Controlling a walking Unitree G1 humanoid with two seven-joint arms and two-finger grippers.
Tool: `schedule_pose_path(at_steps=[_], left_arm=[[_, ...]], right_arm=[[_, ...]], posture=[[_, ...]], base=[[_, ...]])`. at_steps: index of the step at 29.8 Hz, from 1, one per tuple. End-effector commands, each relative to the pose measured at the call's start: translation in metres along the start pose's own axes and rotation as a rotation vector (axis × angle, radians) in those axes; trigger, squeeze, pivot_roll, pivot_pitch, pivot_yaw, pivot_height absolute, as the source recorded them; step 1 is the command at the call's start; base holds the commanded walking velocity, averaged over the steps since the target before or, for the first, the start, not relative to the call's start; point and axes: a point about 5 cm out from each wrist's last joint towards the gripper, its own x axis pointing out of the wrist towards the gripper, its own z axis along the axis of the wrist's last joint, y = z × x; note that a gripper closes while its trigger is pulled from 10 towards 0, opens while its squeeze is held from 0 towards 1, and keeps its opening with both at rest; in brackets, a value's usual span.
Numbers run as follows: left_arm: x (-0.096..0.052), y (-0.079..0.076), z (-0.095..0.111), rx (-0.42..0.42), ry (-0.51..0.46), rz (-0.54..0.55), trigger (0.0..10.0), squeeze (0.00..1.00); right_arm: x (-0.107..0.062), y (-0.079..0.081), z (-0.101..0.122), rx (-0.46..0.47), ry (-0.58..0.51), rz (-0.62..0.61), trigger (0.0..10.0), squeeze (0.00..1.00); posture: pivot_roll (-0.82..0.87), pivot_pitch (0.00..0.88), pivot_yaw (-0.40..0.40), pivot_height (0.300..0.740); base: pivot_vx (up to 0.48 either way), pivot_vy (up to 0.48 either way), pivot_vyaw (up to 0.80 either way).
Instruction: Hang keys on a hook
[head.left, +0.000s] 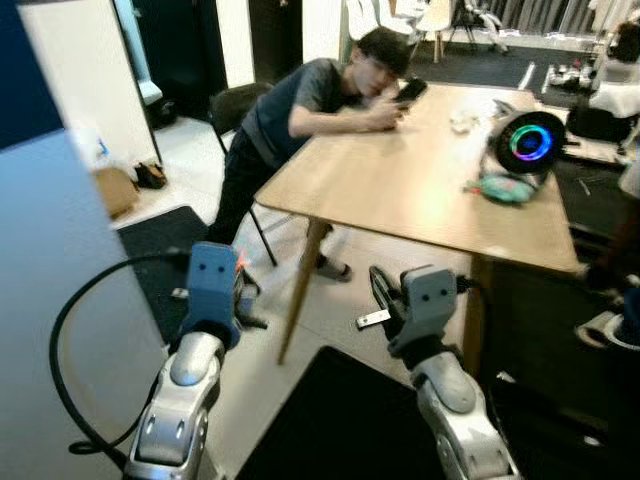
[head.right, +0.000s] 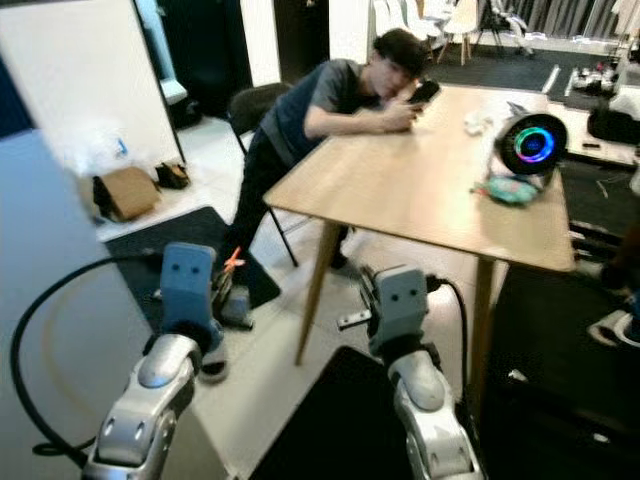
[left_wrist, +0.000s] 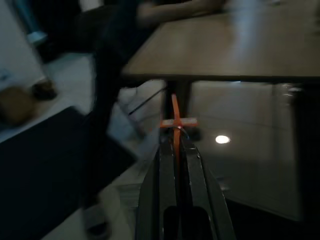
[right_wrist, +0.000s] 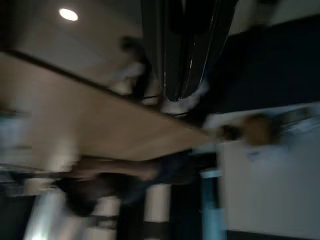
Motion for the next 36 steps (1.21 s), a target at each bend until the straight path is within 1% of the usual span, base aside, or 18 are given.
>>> schedule_pose_path(at_steps=[1, 21, 36], left_arm=[[-0.0025, 0.0051, -0.0021, 0.012, 0.005, 0.020, 10.0, 0.00], [-0.0019, 0.0057, -0.0027, 0.014, 0.007, 0.023, 10.0, 0.00], [-0.0015, 0.0055, -0.0018, -0.002, 0.006, 0.022, 10.0, 0.00]], right_arm=[[-0.0016, 0.0073, -0.0038, 0.012, 0.015, 0.022, 10.0, 0.00], [-0.0015, 0.0073, -0.0047, 0.014, 0.018, 0.019, 10.0, 0.00], [-0.0014, 0.0074, -0.0048, 0.010, 0.020, 0.014, 10.0, 0.00]], posture=[[0.06, 0.114, 0.036, 0.740], [0.06, 0.114, 0.036, 0.740], [0.06, 0.119, 0.041, 0.740]], base=[[0.000, -0.375, 0.00], [0.000, -0.356, 0.00], [0.000, 0.000, 0.00]])
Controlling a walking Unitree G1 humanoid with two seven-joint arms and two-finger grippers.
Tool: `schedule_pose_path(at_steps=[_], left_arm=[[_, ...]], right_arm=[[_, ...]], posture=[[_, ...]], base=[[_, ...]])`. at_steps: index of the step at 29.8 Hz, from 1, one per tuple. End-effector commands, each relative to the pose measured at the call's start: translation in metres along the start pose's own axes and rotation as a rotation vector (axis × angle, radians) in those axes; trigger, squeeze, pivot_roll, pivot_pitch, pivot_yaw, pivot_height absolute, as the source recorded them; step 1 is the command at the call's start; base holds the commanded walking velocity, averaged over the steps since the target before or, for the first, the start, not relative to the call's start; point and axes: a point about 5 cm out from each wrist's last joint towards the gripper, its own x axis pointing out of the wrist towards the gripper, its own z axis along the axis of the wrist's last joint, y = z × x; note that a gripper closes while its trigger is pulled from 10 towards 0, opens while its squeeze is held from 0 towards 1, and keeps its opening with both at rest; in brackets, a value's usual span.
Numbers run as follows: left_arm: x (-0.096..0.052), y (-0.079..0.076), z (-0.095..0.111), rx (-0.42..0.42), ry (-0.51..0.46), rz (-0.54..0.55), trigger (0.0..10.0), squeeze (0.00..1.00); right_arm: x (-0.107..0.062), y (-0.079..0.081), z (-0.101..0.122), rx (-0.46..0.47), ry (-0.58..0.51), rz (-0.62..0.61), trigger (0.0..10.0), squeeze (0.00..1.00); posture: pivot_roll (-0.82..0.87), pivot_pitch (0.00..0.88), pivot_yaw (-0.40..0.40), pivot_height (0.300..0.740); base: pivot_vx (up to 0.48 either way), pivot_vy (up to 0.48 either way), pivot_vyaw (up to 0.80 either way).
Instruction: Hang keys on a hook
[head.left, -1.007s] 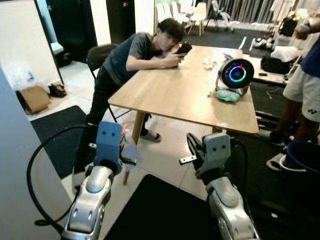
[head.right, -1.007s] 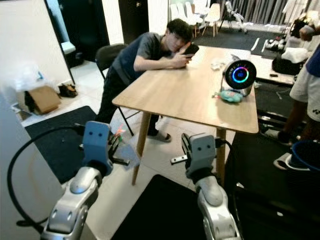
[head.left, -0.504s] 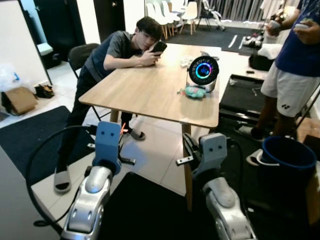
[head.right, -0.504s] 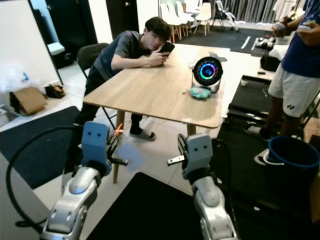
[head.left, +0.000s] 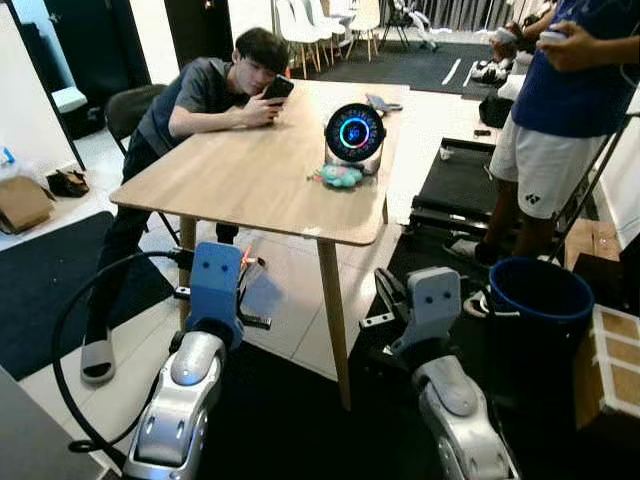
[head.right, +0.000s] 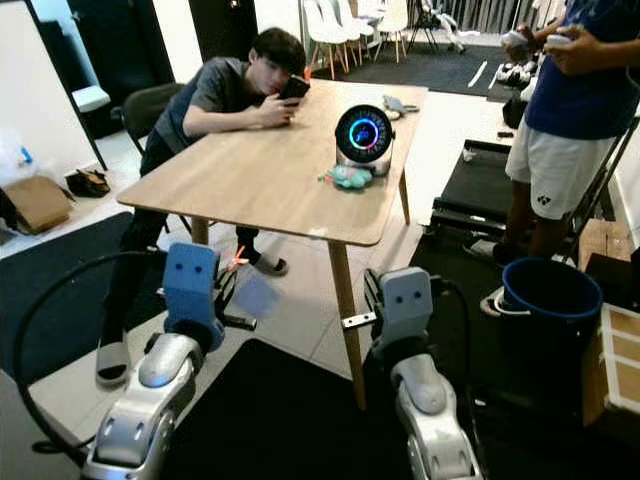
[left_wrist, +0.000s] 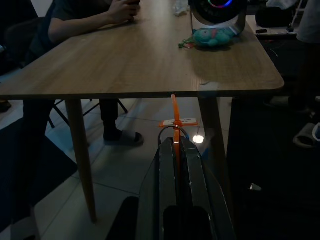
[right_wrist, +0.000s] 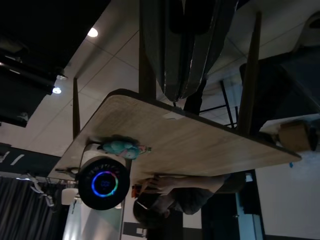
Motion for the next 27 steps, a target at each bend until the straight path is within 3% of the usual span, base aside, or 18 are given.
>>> schedule_pose_path(at_steps=[1, 10, 27], left_arm=[[-0.0021, 0.0025, -0.0028, -0.001, 0.012, 0.008, 10.0, 0.00], [-0.0022, 0.0026, -0.0030, 0.001, 0.012, 0.008, 10.0, 0.00], [-0.0014, 0.0032, -0.0031, 0.005, 0.013, 0.009, 10.0, 0.00]], right_arm=[[-0.0007, 0.0030, -0.0025, -0.001, 0.012, 0.007, 10.0, 0.00], [-0.0007, 0.0029, -0.0031, -0.001, 0.014, 0.006, 10.0, 0.00], [0.0003, 0.0025, -0.0029, 0.000, 0.014, 0.004, 10.0, 0.00]], posture=[[0.06, 0.119, 0.041, 0.740], [0.07, 0.118, 0.042, 0.740], [0.07, 0.117, 0.041, 0.740]], base=[[0.000, 0.000, 0.00], [0.000, 0.000, 0.22], [0.000, 0.000, 0.77]])
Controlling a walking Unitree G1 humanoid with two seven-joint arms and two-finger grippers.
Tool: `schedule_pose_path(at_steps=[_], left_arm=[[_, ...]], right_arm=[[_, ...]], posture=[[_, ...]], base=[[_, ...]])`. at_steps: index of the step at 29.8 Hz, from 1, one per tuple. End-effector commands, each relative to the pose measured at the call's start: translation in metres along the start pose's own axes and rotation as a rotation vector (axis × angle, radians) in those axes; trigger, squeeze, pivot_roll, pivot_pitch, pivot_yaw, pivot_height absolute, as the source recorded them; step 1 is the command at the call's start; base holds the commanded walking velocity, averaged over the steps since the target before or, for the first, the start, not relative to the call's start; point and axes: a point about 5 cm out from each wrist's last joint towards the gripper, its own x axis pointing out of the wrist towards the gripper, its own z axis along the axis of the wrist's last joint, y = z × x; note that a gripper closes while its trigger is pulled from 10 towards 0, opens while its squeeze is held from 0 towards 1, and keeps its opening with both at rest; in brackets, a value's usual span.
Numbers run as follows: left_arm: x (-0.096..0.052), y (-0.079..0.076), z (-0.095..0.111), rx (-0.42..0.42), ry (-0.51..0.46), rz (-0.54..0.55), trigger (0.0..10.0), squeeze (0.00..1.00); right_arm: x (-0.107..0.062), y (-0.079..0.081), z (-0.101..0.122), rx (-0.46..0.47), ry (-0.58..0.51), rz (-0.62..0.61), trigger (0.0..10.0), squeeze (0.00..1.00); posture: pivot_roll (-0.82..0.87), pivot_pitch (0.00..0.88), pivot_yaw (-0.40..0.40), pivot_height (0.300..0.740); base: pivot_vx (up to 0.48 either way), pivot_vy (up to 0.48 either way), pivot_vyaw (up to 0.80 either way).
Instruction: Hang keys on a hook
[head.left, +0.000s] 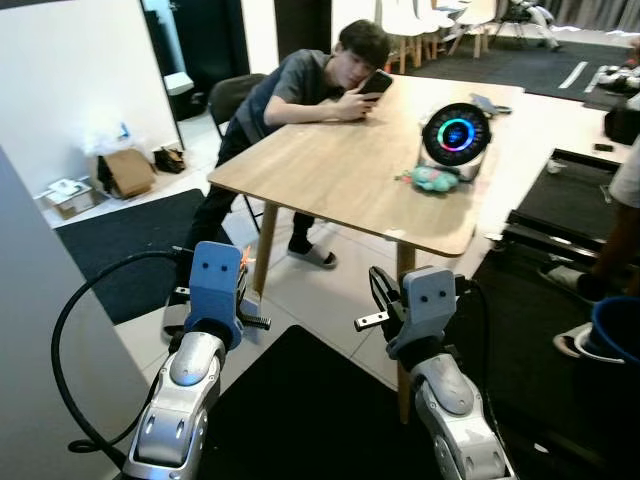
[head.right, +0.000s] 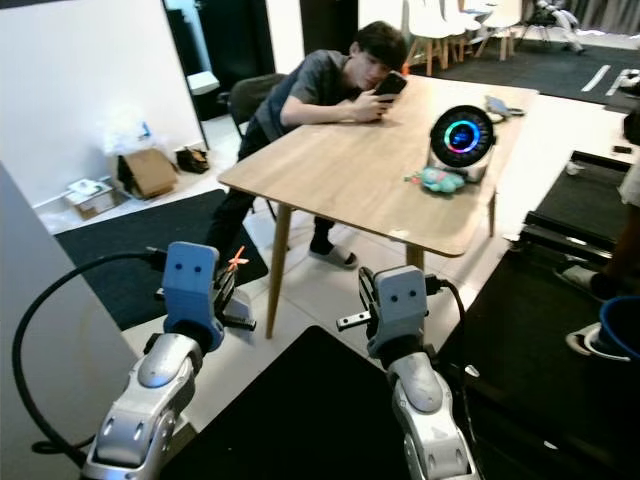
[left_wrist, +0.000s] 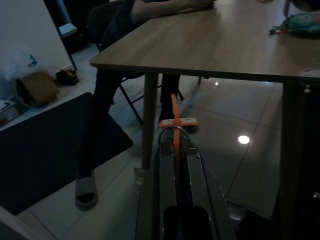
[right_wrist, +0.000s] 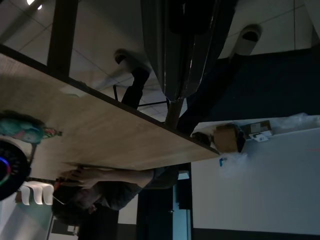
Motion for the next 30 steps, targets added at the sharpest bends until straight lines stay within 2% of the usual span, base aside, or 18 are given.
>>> schedule_pose_path(at_steps=[1, 30], left_arm=[[-0.0014, 0.0034, -0.0031, 0.004, 0.013, 0.011, 10.0, 0.00], [-0.0023, 0.0018, -0.0032, 0.003, 0.014, 0.007, 10.0, 0.00]], right_arm=[[-0.0013, 0.0029, -0.0047, 0.005, 0.021, 0.005, 10.0, 0.00], [-0.0014, 0.0032, -0.0043, 0.002, 0.020, 0.014, 10.0, 0.00]], posture=[[0.07, 0.117, 0.041, 0.740], [0.06, 0.114, 0.037, 0.740]], base=[[0.000, 0.000, 0.80], [0.000, 0.000, 0.80]])
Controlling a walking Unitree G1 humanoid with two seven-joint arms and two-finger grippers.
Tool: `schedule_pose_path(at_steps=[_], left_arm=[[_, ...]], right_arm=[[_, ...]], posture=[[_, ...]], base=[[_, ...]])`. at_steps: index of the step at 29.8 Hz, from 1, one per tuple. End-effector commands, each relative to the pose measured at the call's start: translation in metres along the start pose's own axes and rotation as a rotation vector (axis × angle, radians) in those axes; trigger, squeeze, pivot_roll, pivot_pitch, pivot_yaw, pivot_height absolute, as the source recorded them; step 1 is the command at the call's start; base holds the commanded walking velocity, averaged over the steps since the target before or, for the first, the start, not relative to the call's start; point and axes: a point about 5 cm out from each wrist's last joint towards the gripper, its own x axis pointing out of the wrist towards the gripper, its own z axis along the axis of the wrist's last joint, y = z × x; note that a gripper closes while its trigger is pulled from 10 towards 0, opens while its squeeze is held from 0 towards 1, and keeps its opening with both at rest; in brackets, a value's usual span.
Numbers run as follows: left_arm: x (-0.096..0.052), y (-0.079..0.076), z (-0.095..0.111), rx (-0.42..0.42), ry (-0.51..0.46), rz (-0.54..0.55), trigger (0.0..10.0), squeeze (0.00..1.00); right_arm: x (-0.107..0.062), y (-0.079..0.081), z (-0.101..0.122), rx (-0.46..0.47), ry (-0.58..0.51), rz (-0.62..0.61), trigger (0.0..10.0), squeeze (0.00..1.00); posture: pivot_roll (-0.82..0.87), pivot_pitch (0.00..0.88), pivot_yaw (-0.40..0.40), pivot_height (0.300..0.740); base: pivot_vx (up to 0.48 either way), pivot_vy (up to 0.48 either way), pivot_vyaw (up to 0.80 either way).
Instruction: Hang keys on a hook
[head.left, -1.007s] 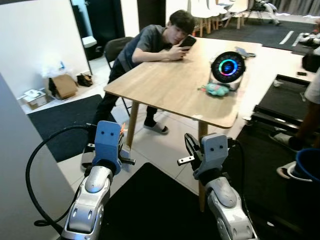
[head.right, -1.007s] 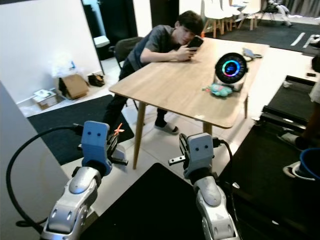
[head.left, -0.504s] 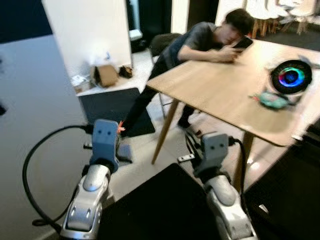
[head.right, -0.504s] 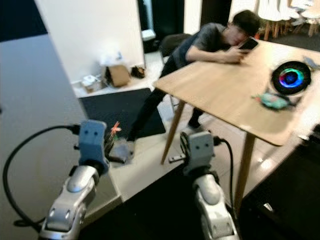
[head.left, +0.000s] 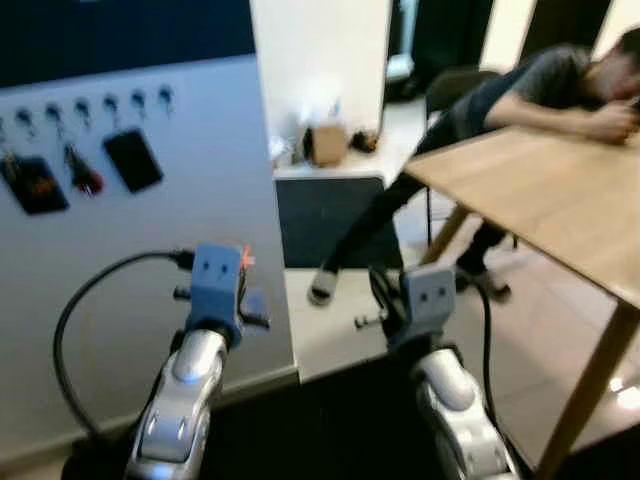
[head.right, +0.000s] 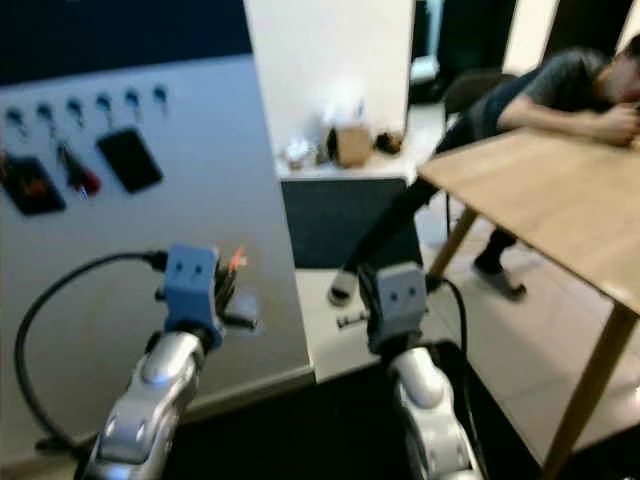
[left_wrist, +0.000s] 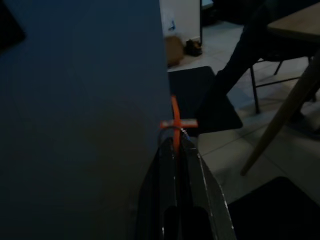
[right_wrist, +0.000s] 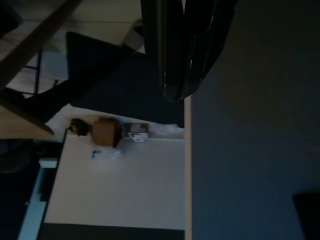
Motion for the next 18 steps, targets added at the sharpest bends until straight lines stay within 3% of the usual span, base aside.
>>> schedule_pose_path(at_steps=[1, 18], left_arm=[[-0.0022, 0.0037, -0.0020, 0.005, 0.009, 0.015, 10.0, 0.00], [-0.0025, 0.0047, -0.0026, 0.006, 0.013, 0.017, 10.0, 0.00]], right_arm=[[-0.0005, 0.0064, -0.0030, 0.010, 0.013, 0.020, 10.0, 0.00], [-0.0013, 0.0066, -0.0037, 0.011, 0.018, 0.017, 10.0, 0.00]], posture=[[0.06, 0.114, 0.038, 0.740], [0.07, 0.122, 0.039, 0.740]], base=[[0.000, 0.000, 0.80], [0.000, 0.000, 0.80]])
